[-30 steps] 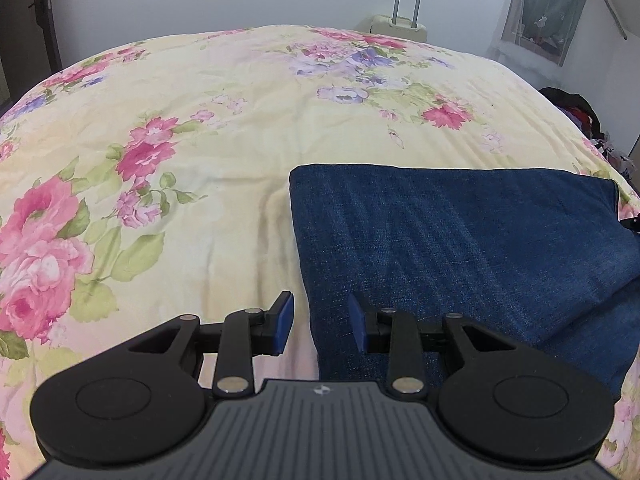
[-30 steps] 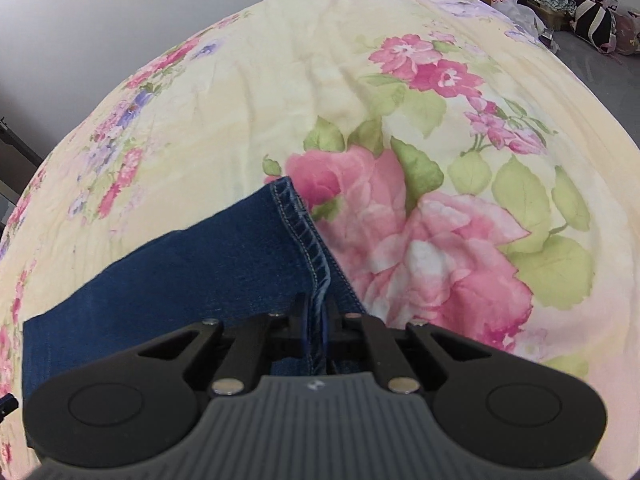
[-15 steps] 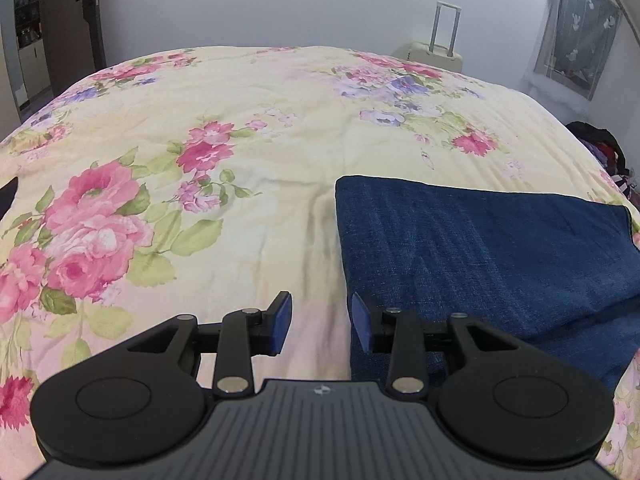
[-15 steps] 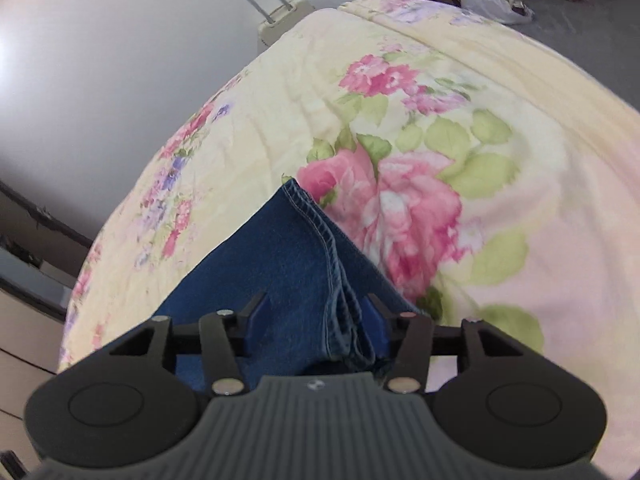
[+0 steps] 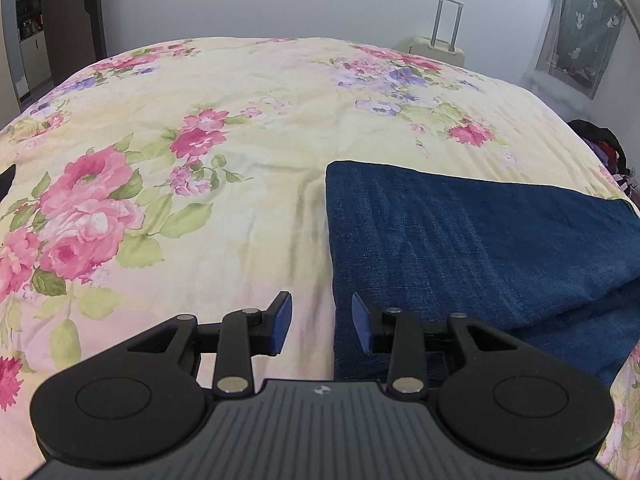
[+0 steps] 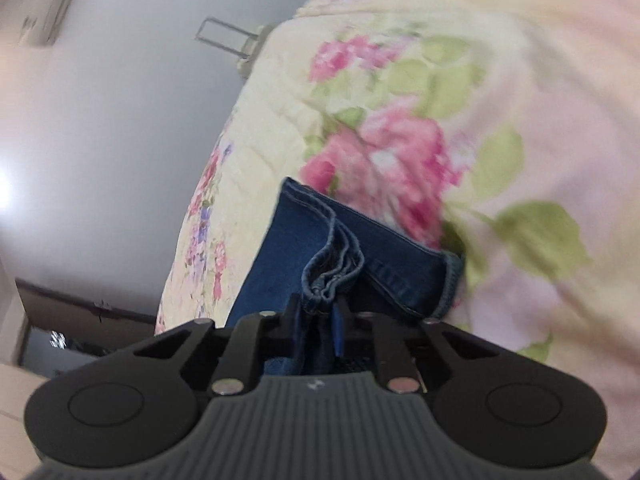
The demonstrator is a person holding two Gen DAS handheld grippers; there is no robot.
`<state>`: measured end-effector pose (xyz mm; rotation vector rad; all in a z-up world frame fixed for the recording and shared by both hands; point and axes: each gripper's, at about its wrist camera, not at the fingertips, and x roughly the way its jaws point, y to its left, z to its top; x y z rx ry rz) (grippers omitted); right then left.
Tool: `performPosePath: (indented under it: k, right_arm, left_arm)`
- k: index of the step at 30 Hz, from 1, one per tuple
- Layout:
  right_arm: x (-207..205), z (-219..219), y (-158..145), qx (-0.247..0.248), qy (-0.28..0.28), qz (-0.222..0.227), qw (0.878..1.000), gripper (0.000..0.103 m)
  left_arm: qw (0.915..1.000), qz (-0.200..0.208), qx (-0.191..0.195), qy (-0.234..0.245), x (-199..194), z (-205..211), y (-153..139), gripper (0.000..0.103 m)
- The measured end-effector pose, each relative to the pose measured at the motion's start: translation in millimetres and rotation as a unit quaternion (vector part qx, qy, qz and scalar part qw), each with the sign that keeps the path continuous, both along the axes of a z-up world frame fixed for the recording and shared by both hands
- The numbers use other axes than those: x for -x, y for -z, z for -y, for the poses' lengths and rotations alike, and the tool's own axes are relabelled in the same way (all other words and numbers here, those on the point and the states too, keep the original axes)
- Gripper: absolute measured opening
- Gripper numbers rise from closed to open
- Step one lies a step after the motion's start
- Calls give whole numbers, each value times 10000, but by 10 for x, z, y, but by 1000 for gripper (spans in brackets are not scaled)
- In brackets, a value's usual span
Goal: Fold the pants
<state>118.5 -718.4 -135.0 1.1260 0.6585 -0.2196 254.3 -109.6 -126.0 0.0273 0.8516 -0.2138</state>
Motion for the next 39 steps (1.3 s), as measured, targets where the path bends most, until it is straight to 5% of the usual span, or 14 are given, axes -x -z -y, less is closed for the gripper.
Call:
performPosePath:
  k: [2, 4, 7, 11, 17, 22, 26, 29, 31, 33, 36, 39]
  right_arm:
    - [-87, -132, -377, 879, -471, 255, 9947, 8]
    - [-159, -222, -500, 1669, -702, -22, 9835, 7]
    - [-160, -76, -96, 1417, -562, -715, 9857, 7]
    - [-70, -67, 282, 1380, -484, -970, 9845, 6]
    - [-59, -85, 306, 1403, -410, -1135, 9827, 10]
    - [-32, -403, -171, 2655, -598, -1220, 9545, 13]
    - [-185, -770, -423, 3199, -1239, -503, 9380, 13]
    - [-405, -974, -326, 3415, -1694, -445, 9234, 12]
    - [-523, -1026, -92, 3545, -1838, -816, 9132, 12]
    - [-491, -991, 123, 3478, -1866, -937, 9140, 9]
    - [-437, -871, 324, 3270, -1778, -878, 9240, 3]
    - [-440, -797, 379, 3121, -1729, -914, 9297, 1]
  left_arm:
    - [10000, -4, -9, 9, 0, 18, 5, 42]
    - [10000, -19, -24, 53, 13, 35, 11, 42]
    - [9996, 5, -181, 195, 71, 70, -2, 42]
    - [9984, -16, -349, 441, 175, 103, -19, 42]
    - [9994, 85, -157, 304, 235, 41, -122, 42]
    - [9997, 56, 96, 220, -13, 144, -152, 41]
    - [9981, 48, 147, 591, -187, 463, -61, 36]
    - [9966, -259, -69, 782, -223, 626, 181, 24]
    - [9950, -342, -331, 883, -163, 648, 329, 23]
    - [9939, -518, -472, 855, -155, 600, 482, 19]
    - [9949, -748, -39, 668, -225, 406, 575, 12]
    - [9946, -720, -313, 681, -177, 421, 472, 6]
